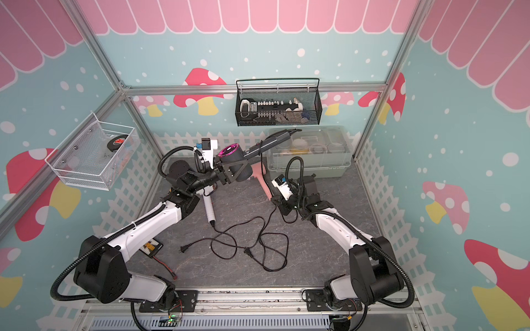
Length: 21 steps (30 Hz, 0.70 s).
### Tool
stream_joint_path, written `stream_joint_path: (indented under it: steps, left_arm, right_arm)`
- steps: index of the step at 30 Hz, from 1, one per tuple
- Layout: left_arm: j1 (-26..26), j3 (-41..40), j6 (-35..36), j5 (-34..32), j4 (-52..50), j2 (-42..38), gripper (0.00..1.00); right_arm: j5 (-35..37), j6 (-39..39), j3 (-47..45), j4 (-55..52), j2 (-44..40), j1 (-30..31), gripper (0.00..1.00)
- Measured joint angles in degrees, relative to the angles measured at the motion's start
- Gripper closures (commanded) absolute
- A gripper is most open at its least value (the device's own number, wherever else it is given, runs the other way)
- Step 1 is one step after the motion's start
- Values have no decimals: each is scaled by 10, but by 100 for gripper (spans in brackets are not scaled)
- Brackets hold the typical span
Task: Wrap the cord around the hair dryer
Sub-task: Wrap the power cord around the hair dryer.
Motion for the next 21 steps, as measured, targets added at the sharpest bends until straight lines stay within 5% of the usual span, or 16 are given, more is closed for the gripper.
stream_joint_path:
  steps: [21]
  left_arm:
    - [34, 2, 14, -46, -19, -1, 100]
  right_arm:
    - [82, -79, 3, -87, -3, 89, 100]
